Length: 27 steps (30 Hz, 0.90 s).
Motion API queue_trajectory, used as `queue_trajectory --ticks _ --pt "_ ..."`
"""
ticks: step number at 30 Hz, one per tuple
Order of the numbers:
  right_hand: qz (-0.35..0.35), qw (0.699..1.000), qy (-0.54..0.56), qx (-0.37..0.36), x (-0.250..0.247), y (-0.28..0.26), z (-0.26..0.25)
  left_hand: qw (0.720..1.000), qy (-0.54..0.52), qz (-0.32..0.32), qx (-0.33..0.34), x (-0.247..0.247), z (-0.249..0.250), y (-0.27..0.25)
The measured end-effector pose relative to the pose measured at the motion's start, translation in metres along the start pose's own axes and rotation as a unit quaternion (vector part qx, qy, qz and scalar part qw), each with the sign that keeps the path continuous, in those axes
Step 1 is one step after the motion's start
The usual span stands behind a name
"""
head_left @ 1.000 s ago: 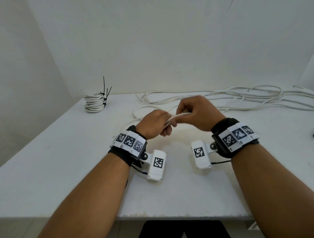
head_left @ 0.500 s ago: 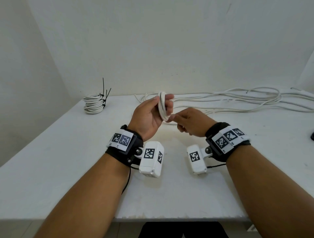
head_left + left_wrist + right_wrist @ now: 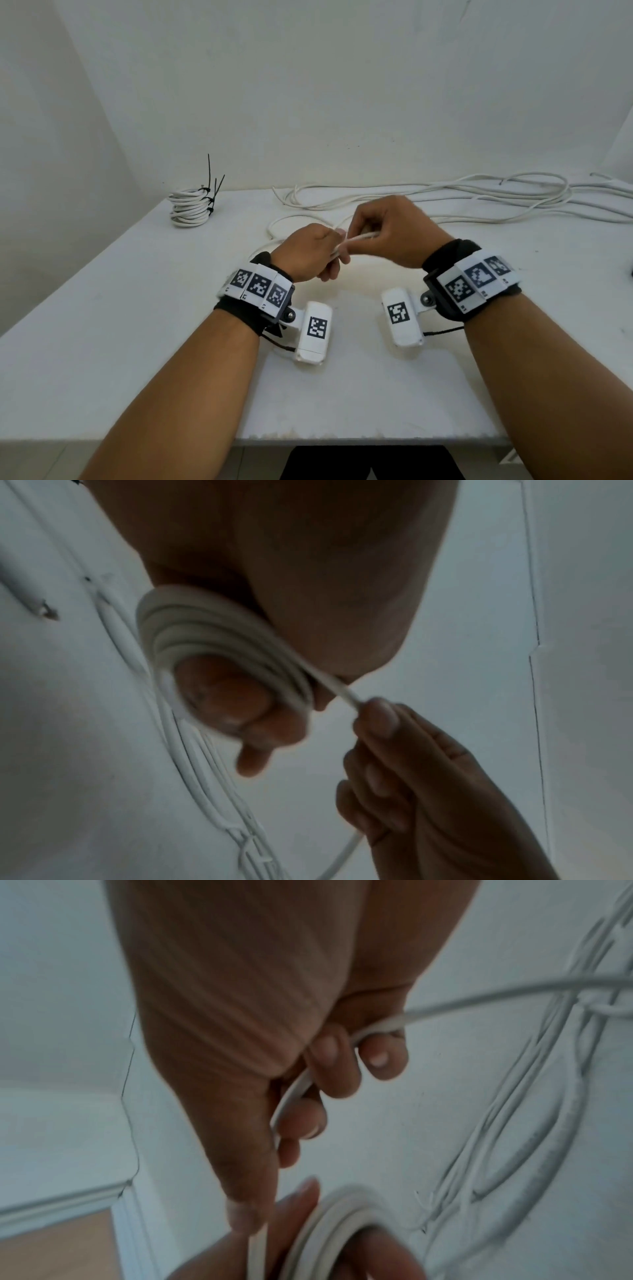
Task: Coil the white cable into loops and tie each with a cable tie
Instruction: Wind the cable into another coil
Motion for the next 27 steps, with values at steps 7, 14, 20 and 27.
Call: queue_trajectory --ticks 7,14,20,27 --pt "0.117 0.992 0.048 0.02 -0.016 0.003 0.021 0.939 -0.343 0.025 0.014 -0.008 0.011 0.0" --pt "0.008 0.998 -0.01 0.062 0.011 0.006 0.02 0.809 -0.584 0.052 0.04 -0.013 0.01 0.006" --pt "-0.166 0.976 -0.121 0.078 0.024 0.001 0.006 0.83 -0.533 0.161 0.035 -0.007 0.006 0.011" --pt "-0.175 0.971 -0.163 0.014 0.017 -0.006 -0.012 0.99 -0.052 0.127 -0.018 -0.002 -0.004 0.01"
Point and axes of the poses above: each hand's wrist, its own y-axis towards the middle knuckle, its own x-axis out of the palm, z = x × y, the point moved 2 cm from there along y, towards the middle knuckle, and after that the axes turned 5 degrees about z, right-handed, at the moved point
